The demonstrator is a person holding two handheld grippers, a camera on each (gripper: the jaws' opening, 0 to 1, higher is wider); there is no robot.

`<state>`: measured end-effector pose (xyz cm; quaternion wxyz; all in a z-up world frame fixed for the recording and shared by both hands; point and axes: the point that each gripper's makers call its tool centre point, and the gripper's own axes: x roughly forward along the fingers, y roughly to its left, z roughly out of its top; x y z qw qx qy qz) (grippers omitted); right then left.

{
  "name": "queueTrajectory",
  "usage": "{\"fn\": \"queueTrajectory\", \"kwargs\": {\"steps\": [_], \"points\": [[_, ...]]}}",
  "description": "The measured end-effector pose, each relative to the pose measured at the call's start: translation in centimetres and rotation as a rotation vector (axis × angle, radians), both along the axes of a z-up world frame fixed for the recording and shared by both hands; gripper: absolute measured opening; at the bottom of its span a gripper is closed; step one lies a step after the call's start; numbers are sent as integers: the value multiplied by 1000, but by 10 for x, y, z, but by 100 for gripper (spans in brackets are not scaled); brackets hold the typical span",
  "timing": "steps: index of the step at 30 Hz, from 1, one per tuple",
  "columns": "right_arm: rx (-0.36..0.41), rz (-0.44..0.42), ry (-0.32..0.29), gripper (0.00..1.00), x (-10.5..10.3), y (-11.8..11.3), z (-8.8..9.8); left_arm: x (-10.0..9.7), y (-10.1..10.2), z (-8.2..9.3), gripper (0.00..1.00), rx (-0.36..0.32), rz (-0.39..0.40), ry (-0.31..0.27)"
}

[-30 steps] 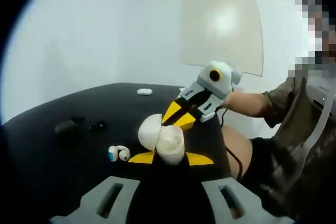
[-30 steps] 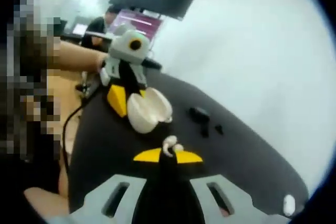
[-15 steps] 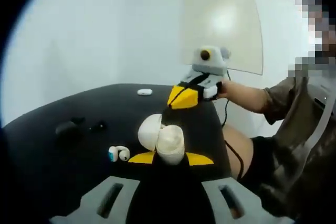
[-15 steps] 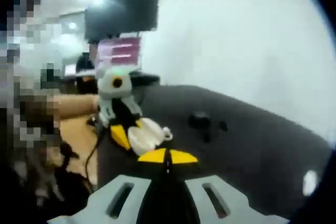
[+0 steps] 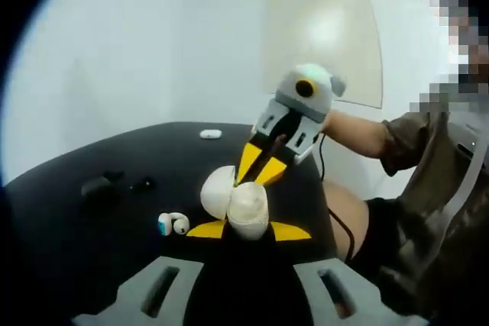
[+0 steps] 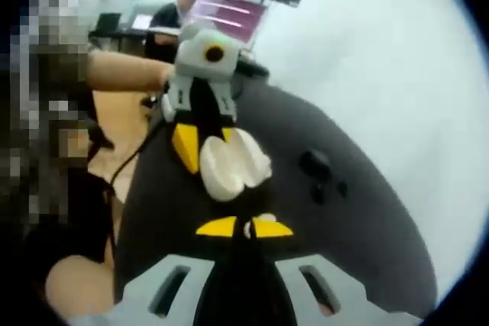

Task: Pick up three earphones and place each one into its charging case using tactile feedback, ensure that each earphone is properly inserted and securely positioned inside the case.

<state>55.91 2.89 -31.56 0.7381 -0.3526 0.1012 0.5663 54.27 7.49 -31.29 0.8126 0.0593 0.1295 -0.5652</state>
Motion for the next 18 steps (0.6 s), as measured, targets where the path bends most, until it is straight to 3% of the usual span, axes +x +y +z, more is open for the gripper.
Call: {"fn": "queueTrajectory", "kwargs": {"steps": [2,7,9,11,12,14,16,18], "points": [[-17,-4,-6,9,1,-1,-5,0,0,0,17,0,-1,-1],[33,-27,29,6,4,-2,-1,-1,0,1,17,-2,-5,-3],[116,-28,83,6,3,-4,13,-1,-1,0,17,-1,-3,-3],[241,-30,177,5,-1,-7,36,-2,-1,0,17,3,-4,-17],[326,-14,268,5,-7,-9,51,-2,-1,0,17,4,-5,-21],[412,77,472,6,-28,-12,74,-2,-1,1,17,4,-7,-25],[430,119,608,6,-40,-9,81,-2,-1,0,17,6,-9,-26],[372,127,710,6,-45,-4,73,-2,-2,0,17,10,-12,-31]]}}
